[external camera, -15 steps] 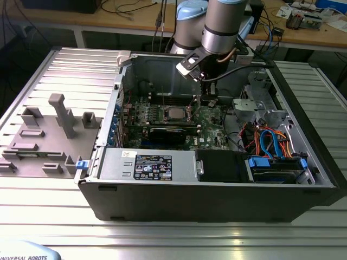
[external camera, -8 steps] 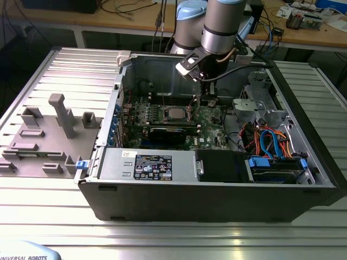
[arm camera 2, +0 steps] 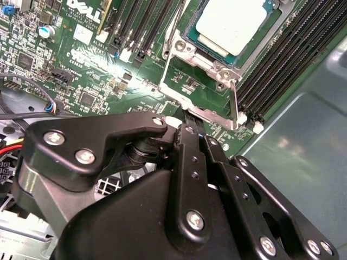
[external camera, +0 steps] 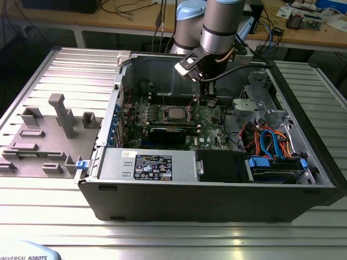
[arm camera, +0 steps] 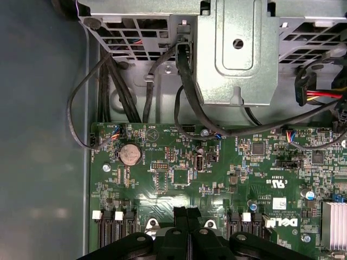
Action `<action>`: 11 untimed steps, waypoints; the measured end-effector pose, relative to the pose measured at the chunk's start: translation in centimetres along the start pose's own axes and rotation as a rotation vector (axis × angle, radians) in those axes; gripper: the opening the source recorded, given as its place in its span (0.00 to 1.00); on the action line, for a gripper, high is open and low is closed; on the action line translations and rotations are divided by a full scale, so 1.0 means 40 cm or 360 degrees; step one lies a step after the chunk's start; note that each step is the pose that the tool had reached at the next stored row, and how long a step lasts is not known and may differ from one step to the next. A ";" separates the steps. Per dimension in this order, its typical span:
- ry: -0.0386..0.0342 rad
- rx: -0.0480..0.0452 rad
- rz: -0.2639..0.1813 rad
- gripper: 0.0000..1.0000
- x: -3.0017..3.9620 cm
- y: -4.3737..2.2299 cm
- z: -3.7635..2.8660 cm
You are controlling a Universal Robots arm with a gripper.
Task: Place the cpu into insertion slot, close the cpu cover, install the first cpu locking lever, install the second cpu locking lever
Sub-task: 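Close the cpu cover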
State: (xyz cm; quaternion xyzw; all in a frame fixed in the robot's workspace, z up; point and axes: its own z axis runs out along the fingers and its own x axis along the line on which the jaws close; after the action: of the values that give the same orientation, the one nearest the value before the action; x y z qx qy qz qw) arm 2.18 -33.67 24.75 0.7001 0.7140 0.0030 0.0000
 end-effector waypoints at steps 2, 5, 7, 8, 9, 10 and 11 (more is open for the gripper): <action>0.0000 0.0000 0.0000 0.11 0.000 -0.001 0.000; 0.0000 0.0000 0.0000 0.11 0.000 -0.002 0.000; 0.0000 0.0000 0.0000 0.11 0.000 -0.003 0.000; 0.0000 0.0000 0.0000 0.11 0.000 -0.003 0.000; 0.0000 0.0000 0.0000 0.11 0.000 -0.004 0.000; 0.0000 0.0000 0.0000 0.11 0.000 -0.005 0.000; 0.0000 0.0000 0.0000 0.11 0.000 -0.005 0.000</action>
State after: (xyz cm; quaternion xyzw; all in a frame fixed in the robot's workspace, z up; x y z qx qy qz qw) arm 1.98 -33.67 24.75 0.7001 0.7140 0.0030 0.0000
